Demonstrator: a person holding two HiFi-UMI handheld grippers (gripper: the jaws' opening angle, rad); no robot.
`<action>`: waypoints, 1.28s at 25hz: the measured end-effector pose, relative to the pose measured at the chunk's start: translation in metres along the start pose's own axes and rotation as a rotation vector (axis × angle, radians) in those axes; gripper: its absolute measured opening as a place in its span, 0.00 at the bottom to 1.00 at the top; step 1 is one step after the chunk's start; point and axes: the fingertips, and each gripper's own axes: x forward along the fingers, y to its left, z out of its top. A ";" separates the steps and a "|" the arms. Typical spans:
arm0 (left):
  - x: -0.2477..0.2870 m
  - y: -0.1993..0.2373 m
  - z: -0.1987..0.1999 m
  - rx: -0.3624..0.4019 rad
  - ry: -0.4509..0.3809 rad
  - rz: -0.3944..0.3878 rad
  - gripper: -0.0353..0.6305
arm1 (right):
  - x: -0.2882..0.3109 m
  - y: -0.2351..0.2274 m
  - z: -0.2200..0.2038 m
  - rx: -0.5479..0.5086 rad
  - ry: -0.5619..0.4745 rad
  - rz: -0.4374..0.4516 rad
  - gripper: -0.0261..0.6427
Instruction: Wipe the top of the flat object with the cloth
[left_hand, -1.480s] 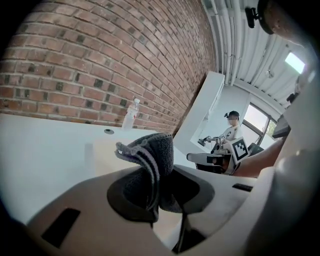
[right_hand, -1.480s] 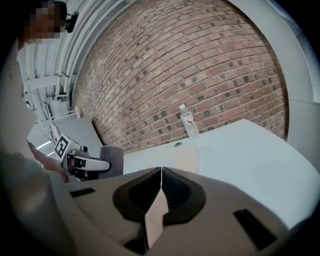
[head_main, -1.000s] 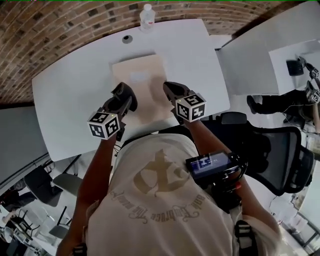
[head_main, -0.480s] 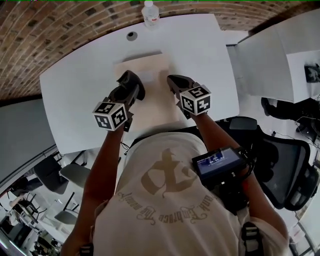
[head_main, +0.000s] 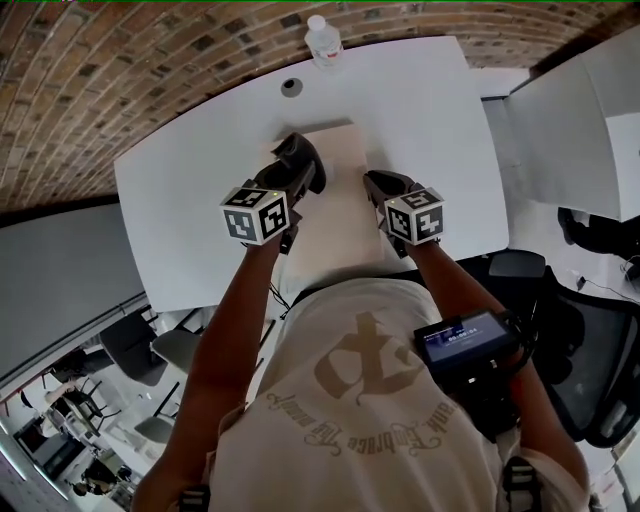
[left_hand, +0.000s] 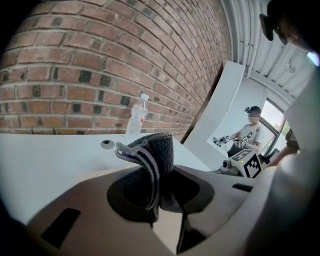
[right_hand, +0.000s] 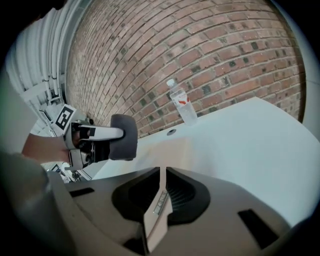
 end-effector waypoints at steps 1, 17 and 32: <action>0.005 0.001 0.004 0.005 0.006 -0.002 0.22 | 0.001 -0.001 -0.002 0.004 0.012 0.004 0.09; 0.086 0.026 0.056 -0.031 0.076 -0.024 0.22 | 0.015 -0.011 -0.033 0.042 0.155 0.045 0.25; 0.176 0.034 0.056 -0.081 0.183 -0.030 0.21 | 0.015 -0.011 -0.033 0.033 0.176 0.057 0.25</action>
